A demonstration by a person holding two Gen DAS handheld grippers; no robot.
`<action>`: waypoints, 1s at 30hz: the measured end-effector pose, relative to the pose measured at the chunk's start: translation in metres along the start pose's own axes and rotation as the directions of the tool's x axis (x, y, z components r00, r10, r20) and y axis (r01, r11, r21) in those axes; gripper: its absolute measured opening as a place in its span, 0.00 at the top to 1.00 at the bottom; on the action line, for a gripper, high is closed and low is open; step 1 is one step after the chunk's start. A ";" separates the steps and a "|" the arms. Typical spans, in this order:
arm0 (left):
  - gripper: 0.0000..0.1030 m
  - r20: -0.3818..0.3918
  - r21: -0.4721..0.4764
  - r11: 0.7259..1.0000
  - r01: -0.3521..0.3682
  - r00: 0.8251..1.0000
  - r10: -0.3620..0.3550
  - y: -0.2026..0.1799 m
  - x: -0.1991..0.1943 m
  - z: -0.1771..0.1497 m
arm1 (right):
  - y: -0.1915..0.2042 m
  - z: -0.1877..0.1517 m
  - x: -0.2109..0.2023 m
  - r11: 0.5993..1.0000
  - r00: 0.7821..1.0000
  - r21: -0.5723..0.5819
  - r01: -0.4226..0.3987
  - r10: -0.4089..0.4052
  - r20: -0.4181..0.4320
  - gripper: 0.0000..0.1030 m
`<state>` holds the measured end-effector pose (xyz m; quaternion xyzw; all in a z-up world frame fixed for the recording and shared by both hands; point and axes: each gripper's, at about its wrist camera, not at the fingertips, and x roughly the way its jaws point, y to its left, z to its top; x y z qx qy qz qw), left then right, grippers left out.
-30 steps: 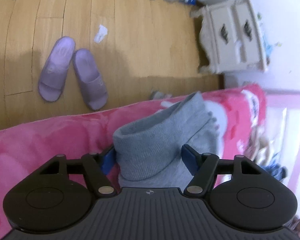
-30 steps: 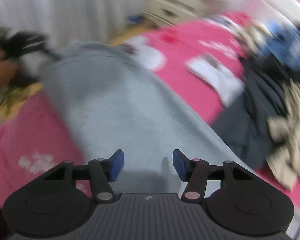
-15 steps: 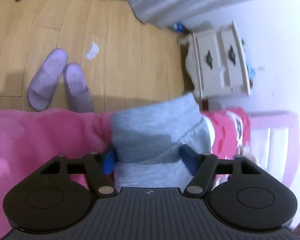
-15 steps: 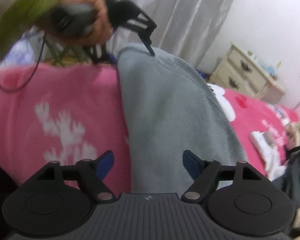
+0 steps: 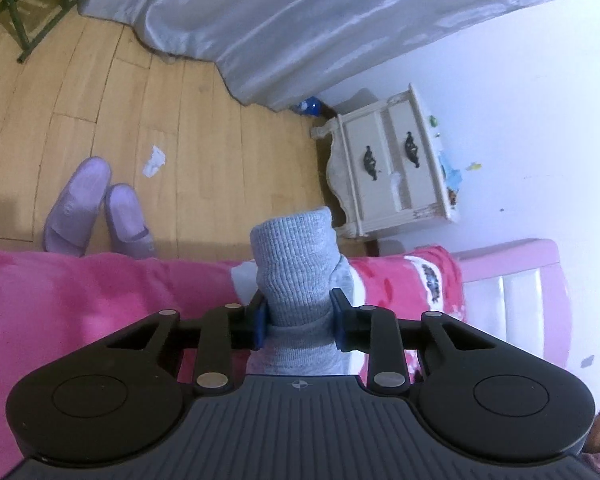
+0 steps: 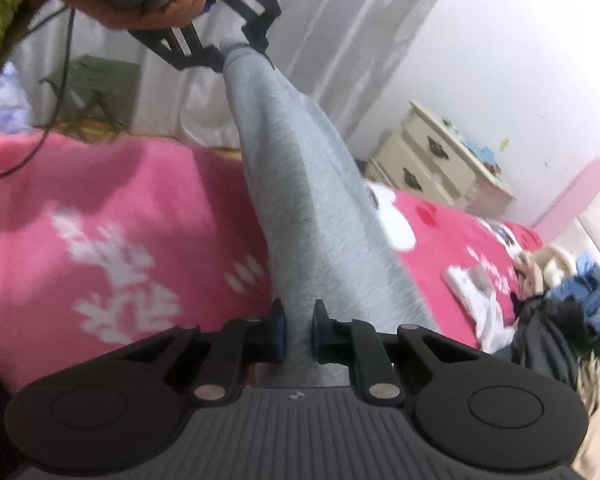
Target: Fold clothes
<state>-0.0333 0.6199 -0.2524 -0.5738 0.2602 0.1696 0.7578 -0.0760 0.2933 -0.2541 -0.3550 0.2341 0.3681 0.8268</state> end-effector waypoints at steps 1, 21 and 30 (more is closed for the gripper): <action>0.72 -0.001 0.001 1.000 -0.010 1.000 0.010 0.004 -0.013 0.004 | 0.001 0.003 -0.012 1.000 1.000 -0.004 -0.026 0.026 0.009 0.86; 0.51 -0.028 0.339 0.904 -0.259 0.958 0.285 0.089 -0.064 -0.001 | -0.103 -0.003 -0.023 0.857 0.908 0.308 -0.413 0.413 0.068 0.34; 0.50 0.015 0.759 0.626 -0.179 0.966 0.258 0.018 -0.013 -0.035 | -0.087 0.062 0.121 0.913 0.918 0.108 -0.392 0.396 -0.010 0.53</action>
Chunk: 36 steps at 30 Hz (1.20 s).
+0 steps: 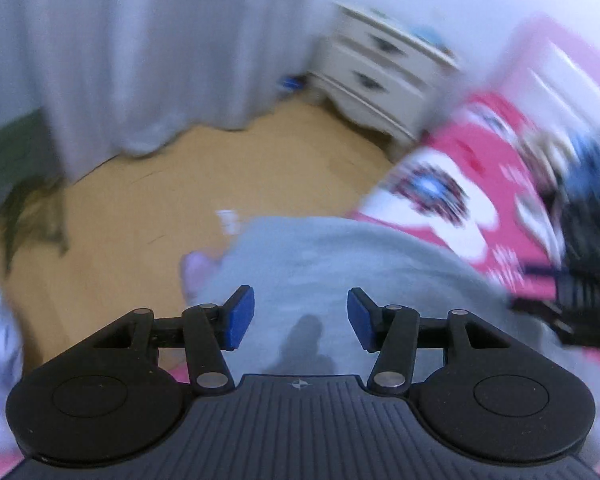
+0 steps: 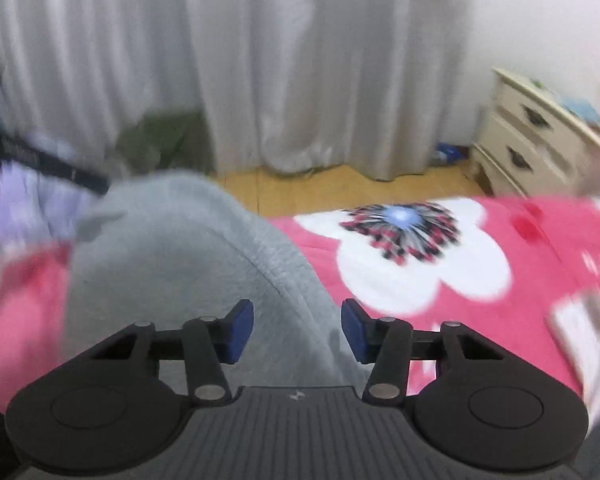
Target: Fold clothes
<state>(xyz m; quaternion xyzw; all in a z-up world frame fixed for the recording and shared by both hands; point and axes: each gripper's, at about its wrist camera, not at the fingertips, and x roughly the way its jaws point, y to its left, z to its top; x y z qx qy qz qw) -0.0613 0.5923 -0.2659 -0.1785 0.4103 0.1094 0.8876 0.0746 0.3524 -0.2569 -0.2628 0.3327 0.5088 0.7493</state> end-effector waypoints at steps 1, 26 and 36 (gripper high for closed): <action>0.50 -0.016 0.078 0.997 0.009 1.000 -0.008 -0.015 0.013 0.004 | 0.002 0.002 0.011 1.000 1.000 -0.019 0.005 -0.005 -0.021 0.55; 0.50 -0.020 0.412 0.908 0.081 0.997 -0.080 -0.078 0.088 0.006 | -0.034 -0.020 0.009 0.962 0.993 0.245 0.121 -0.121 -0.016 0.59; 0.47 0.001 0.432 0.891 0.138 0.988 -0.153 -0.106 0.071 0.000 | -0.052 -0.093 -0.081 0.935 0.966 0.246 0.257 -0.242 -0.090 0.58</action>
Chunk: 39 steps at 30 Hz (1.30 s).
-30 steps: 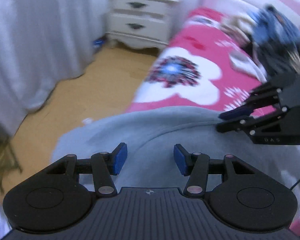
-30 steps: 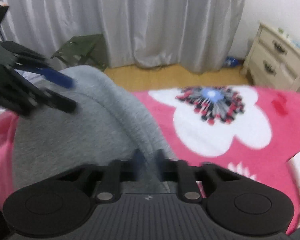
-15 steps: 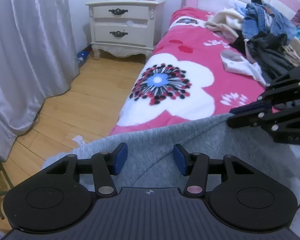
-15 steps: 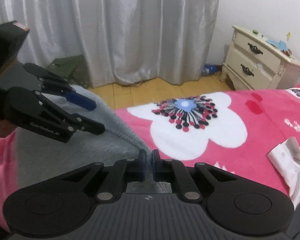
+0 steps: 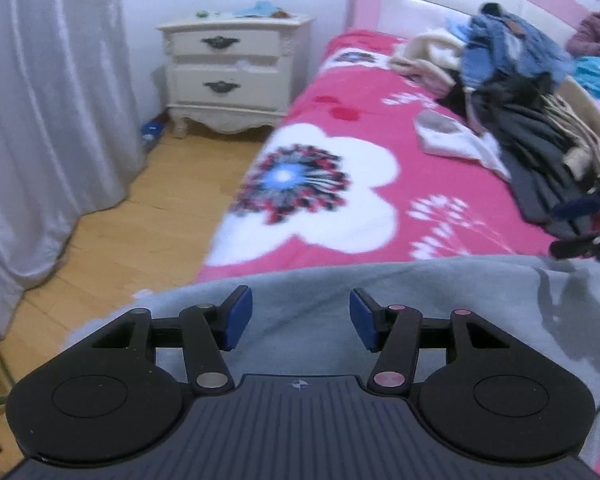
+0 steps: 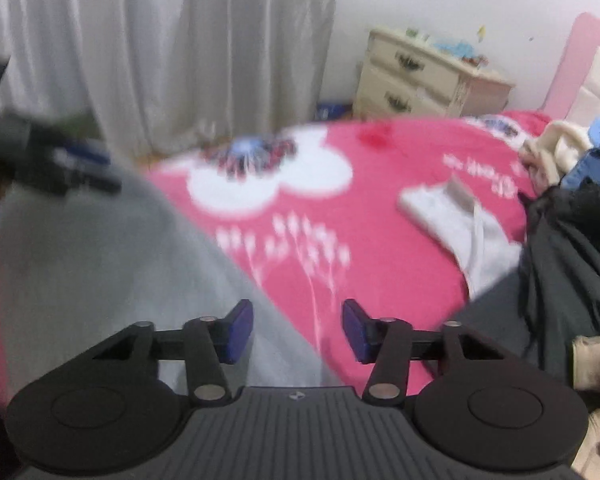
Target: Fold clothes
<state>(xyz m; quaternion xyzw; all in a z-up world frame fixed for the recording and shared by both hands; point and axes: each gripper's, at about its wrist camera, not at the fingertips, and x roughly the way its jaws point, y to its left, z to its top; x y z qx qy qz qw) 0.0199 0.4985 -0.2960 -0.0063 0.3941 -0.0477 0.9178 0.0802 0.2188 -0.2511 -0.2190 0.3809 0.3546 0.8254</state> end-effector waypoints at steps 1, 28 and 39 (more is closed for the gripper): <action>0.47 -0.010 0.023 1.000 -0.014 1.000 0.014 -0.006 0.004 -0.001 | 0.000 -0.003 0.001 1.000 1.000 -0.017 -0.011 0.011 -0.014 0.61; 0.39 -0.041 0.045 0.989 -0.138 0.989 0.140 0.002 0.027 0.000 | -0.070 -0.053 -0.037 0.824 0.951 0.475 0.308 -0.259 -0.168 0.60; 0.39 0.035 0.089 0.970 -0.226 0.974 0.223 -0.023 0.005 0.010 | -0.052 -0.185 -0.197 0.553 0.823 0.610 0.568 -0.408 -0.396 0.61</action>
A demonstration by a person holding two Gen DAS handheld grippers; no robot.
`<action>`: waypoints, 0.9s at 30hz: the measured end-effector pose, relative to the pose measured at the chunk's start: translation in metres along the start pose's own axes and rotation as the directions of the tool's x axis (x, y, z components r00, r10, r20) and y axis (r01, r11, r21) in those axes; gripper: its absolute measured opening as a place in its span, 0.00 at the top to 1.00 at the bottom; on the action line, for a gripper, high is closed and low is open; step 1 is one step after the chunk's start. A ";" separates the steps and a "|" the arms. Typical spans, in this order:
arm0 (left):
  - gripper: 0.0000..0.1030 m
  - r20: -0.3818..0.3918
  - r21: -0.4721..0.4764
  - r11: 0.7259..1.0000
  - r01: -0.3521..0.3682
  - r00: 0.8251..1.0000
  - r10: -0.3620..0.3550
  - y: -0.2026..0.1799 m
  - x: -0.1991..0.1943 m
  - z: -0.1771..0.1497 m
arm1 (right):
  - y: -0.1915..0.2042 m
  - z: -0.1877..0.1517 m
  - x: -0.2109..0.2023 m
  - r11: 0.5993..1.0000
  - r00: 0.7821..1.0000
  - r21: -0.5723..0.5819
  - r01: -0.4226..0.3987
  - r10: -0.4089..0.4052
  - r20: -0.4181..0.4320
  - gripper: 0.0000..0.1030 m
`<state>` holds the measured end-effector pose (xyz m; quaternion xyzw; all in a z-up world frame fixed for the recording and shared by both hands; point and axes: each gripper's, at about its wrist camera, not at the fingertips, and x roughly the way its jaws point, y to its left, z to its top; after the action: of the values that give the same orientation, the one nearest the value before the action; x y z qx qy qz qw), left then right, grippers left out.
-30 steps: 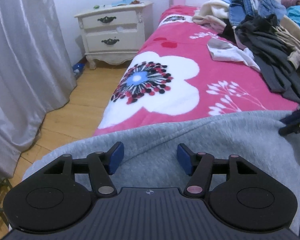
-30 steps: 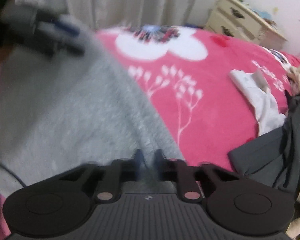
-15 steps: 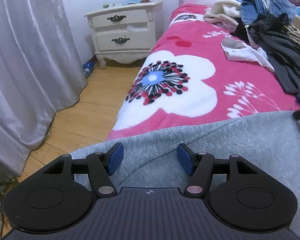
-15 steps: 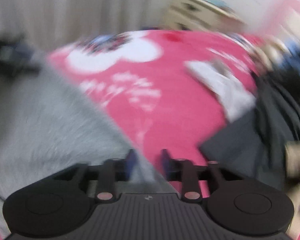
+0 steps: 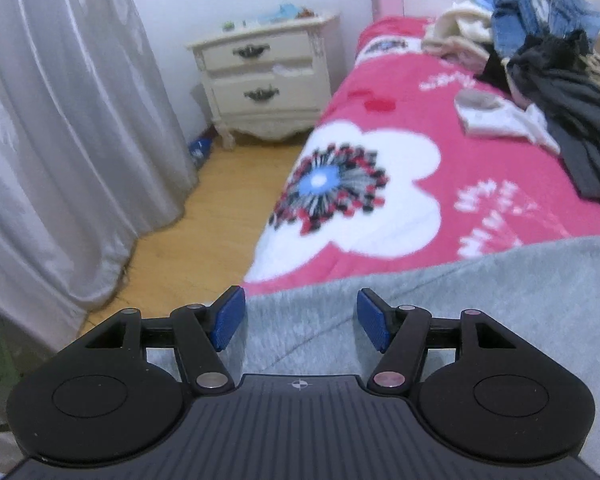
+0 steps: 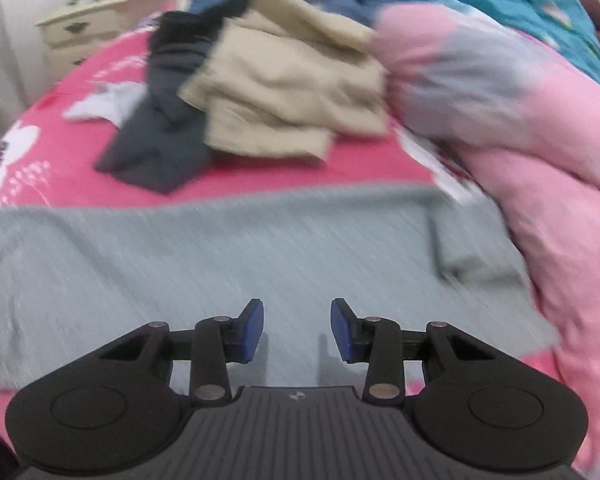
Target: Fold clothes
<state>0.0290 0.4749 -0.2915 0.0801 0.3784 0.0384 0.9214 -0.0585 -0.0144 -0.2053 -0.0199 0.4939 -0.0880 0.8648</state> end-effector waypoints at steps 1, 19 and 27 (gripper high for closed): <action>0.39 0.016 0.008 1.000 0.011 1.000 -0.011 -0.005 -0.006 0.003 | -0.005 -0.006 -0.001 1.000 1.000 0.006 0.009 -0.009 -0.005 0.61; 0.39 -0.100 0.282 0.917 0.282 0.959 -0.265 -0.192 -0.024 0.003 | 0.052 0.042 0.110 0.914 0.941 -0.281 -0.292 0.327 0.084 0.63; 0.30 -0.189 0.221 0.923 0.313 0.943 -0.275 -0.183 0.000 0.001 | -0.058 0.078 0.165 0.984 0.987 -0.127 -0.122 0.133 0.087 0.62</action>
<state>0.0321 0.2944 -0.3232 0.1337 0.4580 -0.1422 0.8673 0.0829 -0.1037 -0.2986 -0.0447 0.4567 -0.0012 0.8885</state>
